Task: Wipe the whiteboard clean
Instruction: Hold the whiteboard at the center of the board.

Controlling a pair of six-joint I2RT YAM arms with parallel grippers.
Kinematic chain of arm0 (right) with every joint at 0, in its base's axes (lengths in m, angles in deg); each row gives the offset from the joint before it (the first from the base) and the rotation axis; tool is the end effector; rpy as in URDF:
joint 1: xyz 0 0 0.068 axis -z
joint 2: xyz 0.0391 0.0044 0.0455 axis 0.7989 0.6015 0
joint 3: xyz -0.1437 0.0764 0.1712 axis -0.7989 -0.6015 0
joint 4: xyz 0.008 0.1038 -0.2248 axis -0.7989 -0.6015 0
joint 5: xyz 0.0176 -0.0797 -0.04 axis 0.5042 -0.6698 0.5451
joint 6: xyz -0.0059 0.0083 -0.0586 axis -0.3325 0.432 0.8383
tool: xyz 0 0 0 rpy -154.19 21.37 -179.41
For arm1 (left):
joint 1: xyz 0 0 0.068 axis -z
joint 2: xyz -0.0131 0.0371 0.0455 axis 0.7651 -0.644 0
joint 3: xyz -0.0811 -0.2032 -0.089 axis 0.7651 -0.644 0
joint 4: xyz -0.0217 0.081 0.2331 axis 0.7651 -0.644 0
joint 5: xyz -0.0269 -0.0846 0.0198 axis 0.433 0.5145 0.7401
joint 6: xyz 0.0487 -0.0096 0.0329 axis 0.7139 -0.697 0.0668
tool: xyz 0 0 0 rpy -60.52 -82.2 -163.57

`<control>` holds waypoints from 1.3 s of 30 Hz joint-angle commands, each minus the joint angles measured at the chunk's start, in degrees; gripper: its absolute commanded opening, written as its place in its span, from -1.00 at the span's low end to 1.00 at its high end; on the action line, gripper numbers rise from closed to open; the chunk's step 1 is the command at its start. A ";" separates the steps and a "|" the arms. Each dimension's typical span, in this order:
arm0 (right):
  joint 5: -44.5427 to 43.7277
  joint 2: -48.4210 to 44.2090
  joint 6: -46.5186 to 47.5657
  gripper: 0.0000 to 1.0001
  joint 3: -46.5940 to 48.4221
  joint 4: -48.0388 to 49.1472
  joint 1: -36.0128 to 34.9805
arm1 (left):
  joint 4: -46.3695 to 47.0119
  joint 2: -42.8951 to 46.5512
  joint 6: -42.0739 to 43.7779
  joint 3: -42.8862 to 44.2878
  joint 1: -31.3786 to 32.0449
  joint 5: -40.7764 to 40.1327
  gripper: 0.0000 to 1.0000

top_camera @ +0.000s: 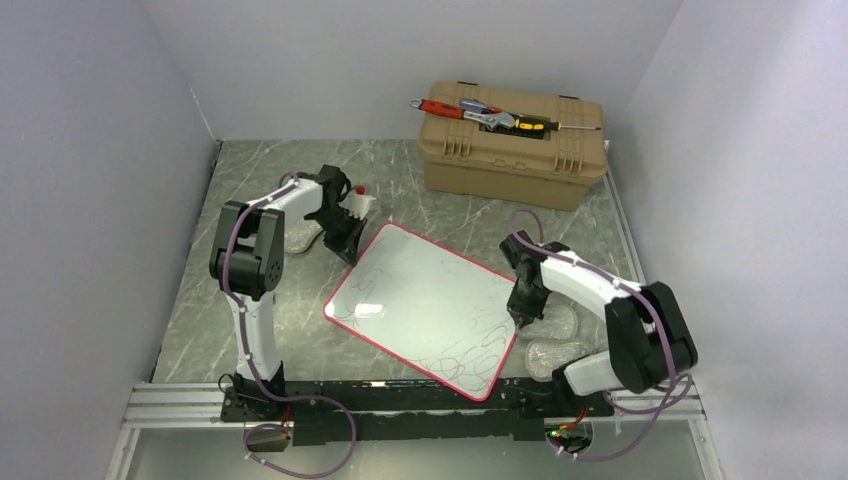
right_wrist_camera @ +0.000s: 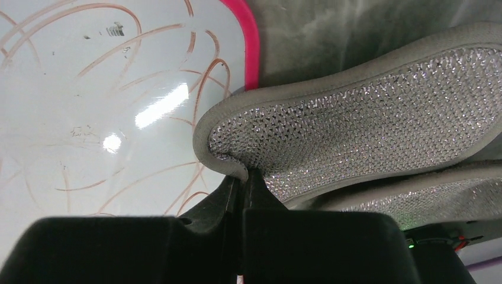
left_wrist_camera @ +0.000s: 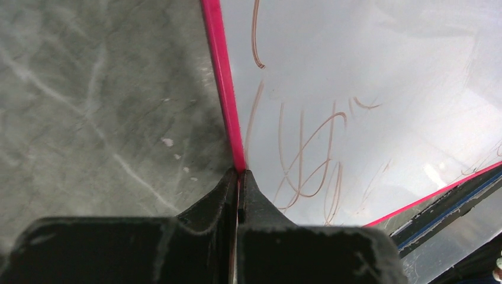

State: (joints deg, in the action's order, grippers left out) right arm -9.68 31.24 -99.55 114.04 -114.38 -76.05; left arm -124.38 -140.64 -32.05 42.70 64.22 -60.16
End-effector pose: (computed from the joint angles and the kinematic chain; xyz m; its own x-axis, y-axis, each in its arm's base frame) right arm 0.1858 0.0713 0.1137 -0.8761 0.4607 -0.1421 0.4743 0.8765 -0.0825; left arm 0.3435 -0.1061 0.1209 -0.8468 0.4893 -0.2086 0.5316 0.7657 -0.3621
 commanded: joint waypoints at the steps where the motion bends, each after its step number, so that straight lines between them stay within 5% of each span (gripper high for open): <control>1: 6.26 11.31 -2.44 -1.00 -1.29 26.80 -0.91 | 1.08 -0.32 3.66 0.48 -3.89 -6.21 -0.93; 12: 7.39 22.05 2.14 -1.00 16.06 33.17 -1.58 | -0.37 -0.15 3.82 2.56 -6.04 -5.61 -0.93; 26: 11.49 -1.43 -2.38 -1.00 4.21 27.74 -8.12 | 0.13 -1.20 4.06 -0.14 -5.80 -2.50 -0.93; 31: 15.14 4.07 -5.36 -1.00 2.32 33.80 -17.62 | 0.07 0.32 4.06 -0.82 -5.78 -2.20 -0.93; 39: 18.78 28.62 -9.94 -1.00 16.32 46.24 -27.77 | 1.00 0.20 3.97 -2.27 -5.45 -2.88 -0.93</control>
State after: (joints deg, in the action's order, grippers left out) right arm 6.98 47.62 -106.74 124.21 -76.62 -100.27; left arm -122.87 -139.94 -28.12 43.11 57.33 -65.97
